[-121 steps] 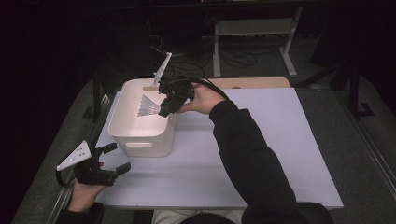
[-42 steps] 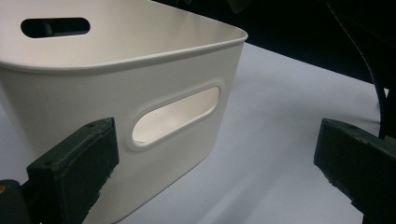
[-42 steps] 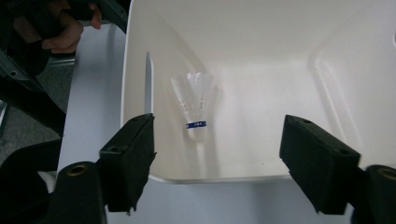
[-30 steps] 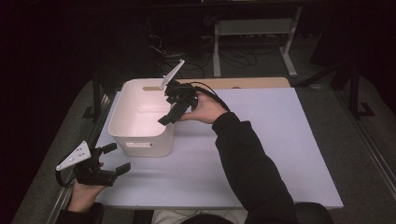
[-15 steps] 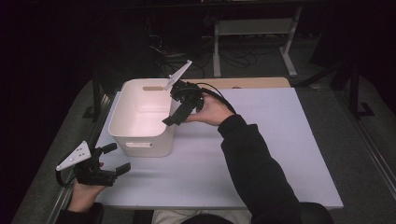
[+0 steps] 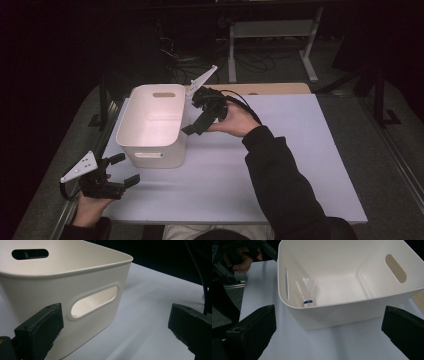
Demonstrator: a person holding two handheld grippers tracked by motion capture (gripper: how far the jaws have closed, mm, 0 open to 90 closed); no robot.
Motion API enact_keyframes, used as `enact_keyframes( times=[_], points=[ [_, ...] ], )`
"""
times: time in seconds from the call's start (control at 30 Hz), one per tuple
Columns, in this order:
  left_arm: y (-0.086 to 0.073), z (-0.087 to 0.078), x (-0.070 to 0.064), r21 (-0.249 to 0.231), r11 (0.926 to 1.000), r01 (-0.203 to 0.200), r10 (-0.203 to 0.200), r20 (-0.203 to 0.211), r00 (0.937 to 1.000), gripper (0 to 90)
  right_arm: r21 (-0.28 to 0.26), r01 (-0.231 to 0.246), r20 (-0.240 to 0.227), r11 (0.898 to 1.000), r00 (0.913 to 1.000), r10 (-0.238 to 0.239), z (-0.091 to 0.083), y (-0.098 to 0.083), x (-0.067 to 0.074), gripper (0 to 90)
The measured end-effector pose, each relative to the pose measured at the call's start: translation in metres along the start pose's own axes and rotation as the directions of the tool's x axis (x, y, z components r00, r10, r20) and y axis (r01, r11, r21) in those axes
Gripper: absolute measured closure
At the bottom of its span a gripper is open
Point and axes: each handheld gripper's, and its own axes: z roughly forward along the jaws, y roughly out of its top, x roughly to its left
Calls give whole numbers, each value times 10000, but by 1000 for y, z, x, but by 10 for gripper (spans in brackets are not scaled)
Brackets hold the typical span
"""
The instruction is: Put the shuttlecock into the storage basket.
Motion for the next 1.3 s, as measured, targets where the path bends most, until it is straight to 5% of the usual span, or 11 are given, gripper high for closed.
enact_keyframes(
  times=[1.3],
  points=[
    [0, 0, 0, 16, 10000, 13, -13, -53, 10000, 0, -724, -502, 493, 9961, 9973, 539, -36, -59, -3, 0]
  ],
)
